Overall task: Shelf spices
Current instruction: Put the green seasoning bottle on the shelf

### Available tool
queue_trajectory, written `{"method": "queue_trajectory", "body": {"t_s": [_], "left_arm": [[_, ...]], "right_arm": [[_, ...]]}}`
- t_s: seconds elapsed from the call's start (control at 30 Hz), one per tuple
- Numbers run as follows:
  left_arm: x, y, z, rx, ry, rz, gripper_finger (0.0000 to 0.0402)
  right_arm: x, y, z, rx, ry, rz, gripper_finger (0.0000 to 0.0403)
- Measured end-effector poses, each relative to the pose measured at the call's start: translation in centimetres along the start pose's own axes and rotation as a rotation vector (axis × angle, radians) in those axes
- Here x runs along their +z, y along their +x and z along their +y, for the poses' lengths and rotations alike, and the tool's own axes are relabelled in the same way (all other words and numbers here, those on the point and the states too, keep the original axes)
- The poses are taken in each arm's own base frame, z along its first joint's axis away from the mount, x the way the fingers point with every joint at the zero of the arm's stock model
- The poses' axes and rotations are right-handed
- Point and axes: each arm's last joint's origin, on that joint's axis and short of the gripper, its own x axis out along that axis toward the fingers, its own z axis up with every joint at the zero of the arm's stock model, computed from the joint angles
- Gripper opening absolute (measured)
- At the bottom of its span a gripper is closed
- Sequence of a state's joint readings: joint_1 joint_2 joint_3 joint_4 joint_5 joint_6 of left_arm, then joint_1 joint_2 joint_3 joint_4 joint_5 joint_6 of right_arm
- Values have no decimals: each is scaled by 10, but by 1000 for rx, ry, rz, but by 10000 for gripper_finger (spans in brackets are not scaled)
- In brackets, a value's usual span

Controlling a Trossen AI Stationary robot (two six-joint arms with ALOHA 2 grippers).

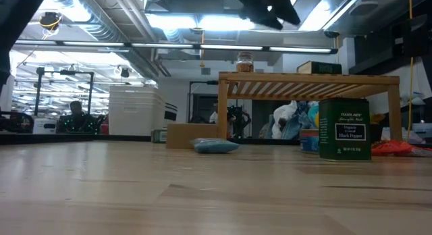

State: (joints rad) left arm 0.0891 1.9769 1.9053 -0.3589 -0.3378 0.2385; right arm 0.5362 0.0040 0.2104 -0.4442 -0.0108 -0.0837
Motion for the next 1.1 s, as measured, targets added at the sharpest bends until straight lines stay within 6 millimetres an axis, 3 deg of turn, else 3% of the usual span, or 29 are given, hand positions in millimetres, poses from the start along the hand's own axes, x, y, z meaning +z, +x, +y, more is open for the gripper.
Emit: {"method": "queue_trajectory", "body": {"t_s": [0.3, 0.43, 0.6, 0.73, 0.9, 1.1], "left_arm": [[10, -86, -10, 40, -27, 187, 347], [-3, -122, -4, 67, -62, 367, 347], [-29, -144, 4, 180, -91, 640, 347], [-43, -150, 16, 321, -78, 767, 347], [-57, -132, 32, 405, -56, 772, 347], [-97, -112, 62, 615, -14, 895, 347]], "right_arm": [[0, 0, 0, 0, 0, -2, 344], [0, 0, 0, 0, 0, 2, 344], [0, 0, 0, 0, 0, 1, 344], [0, 0, 0, 0, 0, 0, 344], [0, 0, 0, 0, 0, 0, 344], [0, 0, 0, 0, 0, 0, 344]]}}
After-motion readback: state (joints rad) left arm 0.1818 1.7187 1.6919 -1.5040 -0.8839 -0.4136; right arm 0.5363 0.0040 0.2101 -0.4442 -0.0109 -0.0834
